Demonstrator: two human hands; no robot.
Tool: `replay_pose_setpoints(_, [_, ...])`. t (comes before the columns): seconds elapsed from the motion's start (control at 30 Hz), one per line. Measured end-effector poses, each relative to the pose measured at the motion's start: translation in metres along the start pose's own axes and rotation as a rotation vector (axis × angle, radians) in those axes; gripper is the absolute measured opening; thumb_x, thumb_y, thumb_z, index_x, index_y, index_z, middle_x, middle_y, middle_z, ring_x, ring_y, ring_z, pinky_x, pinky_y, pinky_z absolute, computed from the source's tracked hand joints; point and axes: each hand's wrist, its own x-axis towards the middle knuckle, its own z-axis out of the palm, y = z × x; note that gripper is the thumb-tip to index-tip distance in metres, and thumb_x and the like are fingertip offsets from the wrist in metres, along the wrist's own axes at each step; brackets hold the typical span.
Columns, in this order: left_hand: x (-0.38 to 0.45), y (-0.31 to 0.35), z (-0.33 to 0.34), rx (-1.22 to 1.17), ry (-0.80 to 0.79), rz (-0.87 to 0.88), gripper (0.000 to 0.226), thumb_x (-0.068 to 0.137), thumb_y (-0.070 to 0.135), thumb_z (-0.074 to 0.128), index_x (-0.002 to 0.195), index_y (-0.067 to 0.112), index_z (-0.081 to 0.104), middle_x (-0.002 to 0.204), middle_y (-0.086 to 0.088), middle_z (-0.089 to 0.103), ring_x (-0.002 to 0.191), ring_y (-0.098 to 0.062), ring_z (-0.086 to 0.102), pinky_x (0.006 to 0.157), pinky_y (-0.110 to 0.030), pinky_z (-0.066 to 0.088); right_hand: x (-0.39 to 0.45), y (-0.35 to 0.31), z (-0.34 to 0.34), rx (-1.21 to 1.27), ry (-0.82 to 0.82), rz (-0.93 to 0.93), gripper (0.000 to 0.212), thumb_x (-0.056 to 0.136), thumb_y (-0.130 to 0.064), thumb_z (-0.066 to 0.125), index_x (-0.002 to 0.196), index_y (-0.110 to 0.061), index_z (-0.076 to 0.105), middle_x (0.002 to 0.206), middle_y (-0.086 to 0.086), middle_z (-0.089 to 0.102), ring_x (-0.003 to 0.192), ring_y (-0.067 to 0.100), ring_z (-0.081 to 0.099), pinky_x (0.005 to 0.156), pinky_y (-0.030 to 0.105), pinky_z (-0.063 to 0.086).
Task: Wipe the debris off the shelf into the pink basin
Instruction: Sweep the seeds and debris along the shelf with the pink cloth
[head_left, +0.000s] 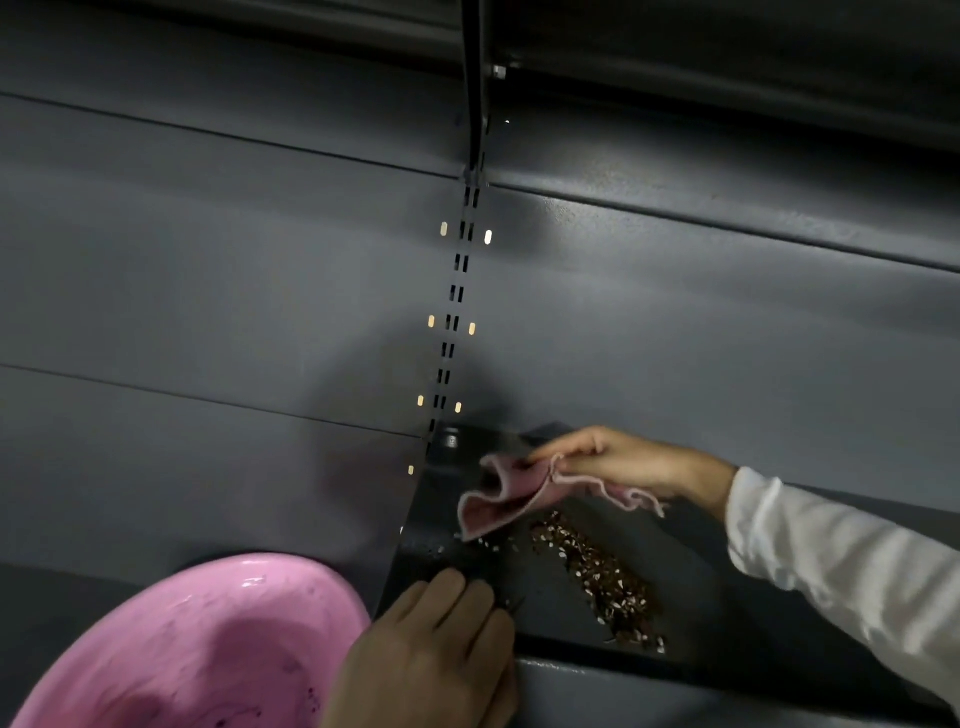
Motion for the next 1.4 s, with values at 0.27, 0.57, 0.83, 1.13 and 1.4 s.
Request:
replay_pose_setpoints(0.27, [-0.001, 0.001, 0.002, 0.036, 0.003, 0.004, 0.026, 0.068, 0.015, 0.047, 0.043, 0.019, 0.052, 0.047, -0.001, 0.048, 0.044, -0.019, 0.047, 0.047, -0.019, 0.046, 0.057, 0.006, 0.026, -0.2, 0.274, 0.001, 0.036, 0.093, 0.004, 0.039, 0.126, -0.001, 0.051, 0.136, 0.017, 0.051, 0.126, 0.03, 0.048, 0.097, 0.008, 0.038])
replay_pose_setpoints(0.57, [-0.007, -0.002, 0.003, 0.029, -0.03, 0.037, 0.021, 0.069, 0.02, 0.049, 0.051, 0.015, 0.059, 0.054, -0.004, 0.055, 0.059, -0.022, 0.044, 0.053, -0.026, 0.044, -0.011, -0.013, 0.04, -0.13, -0.057, -0.077, 0.041, 0.089, 0.011, 0.036, 0.128, 0.002, 0.047, 0.131, -0.001, 0.042, 0.071, -0.025, 0.057, 0.069, 0.001, 0.05])
replay_pose_setpoints(0.83, [-0.006, -0.001, -0.001, 0.057, 0.002, 0.067, 0.024, 0.074, 0.019, 0.048, 0.054, 0.012, 0.06, 0.055, -0.006, 0.053, 0.066, -0.023, 0.034, 0.057, -0.029, 0.033, -0.038, 0.017, 0.0, -0.023, 0.325, 0.044, 0.036, 0.093, -0.004, 0.045, 0.129, -0.009, 0.049, 0.133, 0.013, 0.055, 0.117, 0.026, 0.054, 0.098, 0.019, 0.046])
replay_pose_setpoints(1.13, [-0.007, 0.001, 0.0, 0.048, 0.0, 0.029, 0.023, 0.074, 0.017, 0.046, 0.054, 0.011, 0.055, 0.056, -0.007, 0.052, 0.067, -0.021, 0.034, 0.058, -0.03, 0.033, -0.052, 0.015, 0.044, -0.095, 0.218, 0.069, 0.033, 0.093, -0.002, 0.044, 0.123, -0.009, 0.057, 0.123, -0.007, 0.053, 0.102, -0.006, 0.055, 0.073, -0.008, 0.037])
replay_pose_setpoints(1.4, [-0.006, 0.001, -0.001, 0.049, -0.004, 0.041, 0.025, 0.075, 0.017, 0.044, 0.053, 0.01, 0.055, 0.055, -0.007, 0.053, 0.067, -0.021, 0.035, 0.059, -0.03, 0.034, -0.09, 0.003, 0.027, 0.008, 0.368, 0.066, 0.032, 0.094, -0.011, 0.044, 0.118, -0.028, 0.058, 0.098, 0.004, 0.066, 0.062, 0.0, 0.062, 0.056, 0.01, 0.047])
